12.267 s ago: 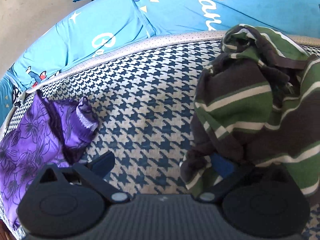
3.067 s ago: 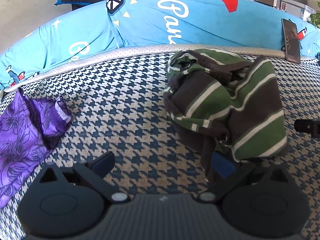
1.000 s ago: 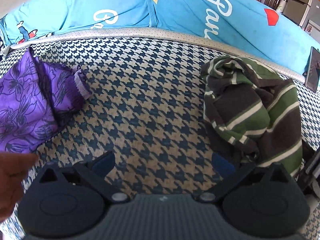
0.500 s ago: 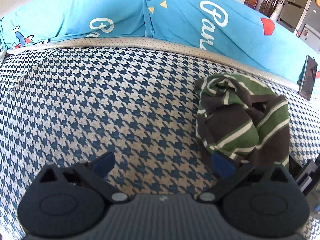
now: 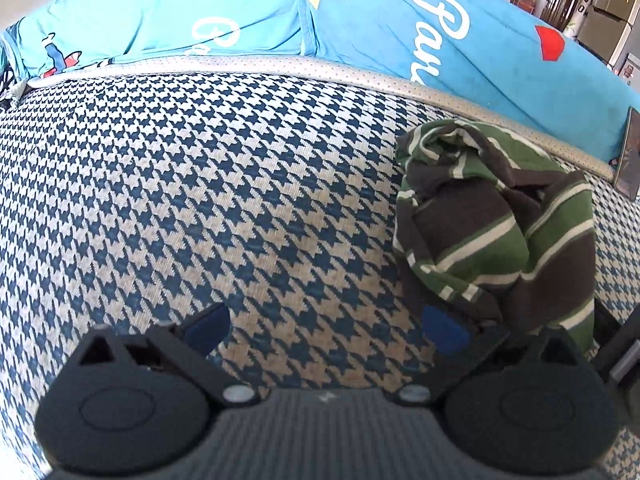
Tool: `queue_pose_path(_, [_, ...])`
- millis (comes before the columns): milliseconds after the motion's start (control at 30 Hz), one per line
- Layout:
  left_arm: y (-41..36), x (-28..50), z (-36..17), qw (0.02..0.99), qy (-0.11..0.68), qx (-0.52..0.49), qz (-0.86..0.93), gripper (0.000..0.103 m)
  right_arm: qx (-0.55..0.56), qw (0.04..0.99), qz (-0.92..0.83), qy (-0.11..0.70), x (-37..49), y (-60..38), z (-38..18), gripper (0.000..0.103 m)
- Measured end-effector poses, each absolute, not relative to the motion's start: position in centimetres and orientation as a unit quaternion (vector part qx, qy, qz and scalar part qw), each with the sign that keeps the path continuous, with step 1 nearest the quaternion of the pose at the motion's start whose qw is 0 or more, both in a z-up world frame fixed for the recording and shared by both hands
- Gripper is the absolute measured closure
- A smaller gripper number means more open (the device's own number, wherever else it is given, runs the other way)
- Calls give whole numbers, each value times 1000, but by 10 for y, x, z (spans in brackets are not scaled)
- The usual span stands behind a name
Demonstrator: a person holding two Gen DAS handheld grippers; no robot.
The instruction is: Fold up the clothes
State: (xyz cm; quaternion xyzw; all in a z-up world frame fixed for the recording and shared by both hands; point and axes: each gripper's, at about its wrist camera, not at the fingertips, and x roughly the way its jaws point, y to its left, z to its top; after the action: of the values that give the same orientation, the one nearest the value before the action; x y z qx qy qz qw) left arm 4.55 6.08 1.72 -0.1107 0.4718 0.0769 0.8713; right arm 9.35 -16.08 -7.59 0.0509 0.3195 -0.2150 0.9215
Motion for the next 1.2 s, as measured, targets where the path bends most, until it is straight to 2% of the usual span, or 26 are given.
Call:
queue_pose_path(200, [55, 27, 23, 876, 465, -101, 83, 0, 51, 921, -215, 319, 93, -161, -76, 0])
queue_pose_path(400, [39, 11, 30, 893, 439, -36, 93, 0, 51, 921, -215, 319, 93, -161, -77, 0])
queue_pose_path(800, [21, 15, 23, 891, 446, -52, 72, 0, 51, 921, -216, 319, 92, -161, -77, 0])
queue_pose_path(1200, [45, 28, 29, 897, 427, -75, 85, 0, 50, 921, -217, 319, 92, -161, -77, 0])
